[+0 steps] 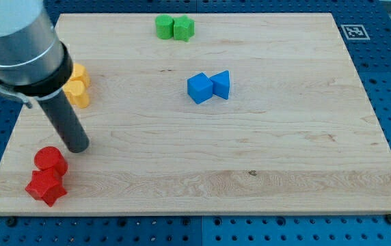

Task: Keep your arm in between red blocks and blue blocks

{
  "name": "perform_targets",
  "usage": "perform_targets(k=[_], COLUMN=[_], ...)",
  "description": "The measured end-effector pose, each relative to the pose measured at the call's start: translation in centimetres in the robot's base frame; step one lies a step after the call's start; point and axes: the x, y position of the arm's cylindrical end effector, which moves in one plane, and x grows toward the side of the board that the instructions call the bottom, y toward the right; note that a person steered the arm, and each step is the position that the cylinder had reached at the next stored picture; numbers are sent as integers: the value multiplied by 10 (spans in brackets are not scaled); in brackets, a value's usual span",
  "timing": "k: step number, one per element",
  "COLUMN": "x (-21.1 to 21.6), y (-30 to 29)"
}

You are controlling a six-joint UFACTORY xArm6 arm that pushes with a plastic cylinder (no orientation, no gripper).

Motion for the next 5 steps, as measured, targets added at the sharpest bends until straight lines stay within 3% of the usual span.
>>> perform_targets(k=[5], x=[-7], y=[69])
